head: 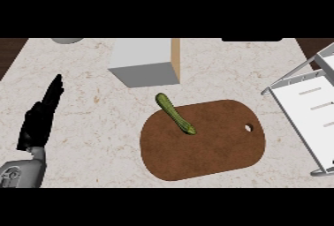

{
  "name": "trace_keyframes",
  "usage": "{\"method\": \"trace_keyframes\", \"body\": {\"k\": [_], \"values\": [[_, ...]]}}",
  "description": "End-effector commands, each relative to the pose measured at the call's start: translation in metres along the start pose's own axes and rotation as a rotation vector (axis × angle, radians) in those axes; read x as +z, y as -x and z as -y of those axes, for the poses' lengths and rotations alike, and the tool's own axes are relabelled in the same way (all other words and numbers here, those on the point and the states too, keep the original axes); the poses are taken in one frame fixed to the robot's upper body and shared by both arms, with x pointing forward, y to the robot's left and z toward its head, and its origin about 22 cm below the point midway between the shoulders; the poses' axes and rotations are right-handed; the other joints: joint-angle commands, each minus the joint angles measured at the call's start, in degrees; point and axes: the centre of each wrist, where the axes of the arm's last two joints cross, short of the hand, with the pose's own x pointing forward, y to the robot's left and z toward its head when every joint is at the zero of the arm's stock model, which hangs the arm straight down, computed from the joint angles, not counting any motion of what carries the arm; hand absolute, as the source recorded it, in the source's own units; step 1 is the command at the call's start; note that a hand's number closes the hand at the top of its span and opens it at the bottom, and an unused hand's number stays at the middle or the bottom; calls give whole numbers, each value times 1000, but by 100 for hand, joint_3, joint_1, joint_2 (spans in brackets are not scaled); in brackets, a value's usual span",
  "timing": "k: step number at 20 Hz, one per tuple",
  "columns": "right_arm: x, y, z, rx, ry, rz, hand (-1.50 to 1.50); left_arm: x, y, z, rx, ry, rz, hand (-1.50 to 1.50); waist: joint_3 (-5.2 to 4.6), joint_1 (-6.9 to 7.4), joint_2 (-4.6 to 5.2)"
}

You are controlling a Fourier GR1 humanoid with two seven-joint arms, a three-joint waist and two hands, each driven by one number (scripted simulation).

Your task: Pick the pear from the cutting board and place it in the tiered basket

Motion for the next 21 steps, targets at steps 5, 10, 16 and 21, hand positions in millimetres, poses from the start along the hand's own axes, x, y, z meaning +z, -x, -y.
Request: {"method": "trace_keyframes", "body": {"k": [5,10,16,21], "values": [[11,4,62,-130,177,-155,-150,4,-3,12,1,-3,4,0,0,-47,-20],[38,34,88,-231,105,-256,-150,3,1,13,5,-24,-7,0,2,-108,-39],[66,96,147,-244,91,-231,-150,7,6,7,-14,-18,-5,0,2,-144,-62],[94,143,197,-360,138,-211,-150,9,12,8,6,-6,-11,0,2,-61,-28]]}}
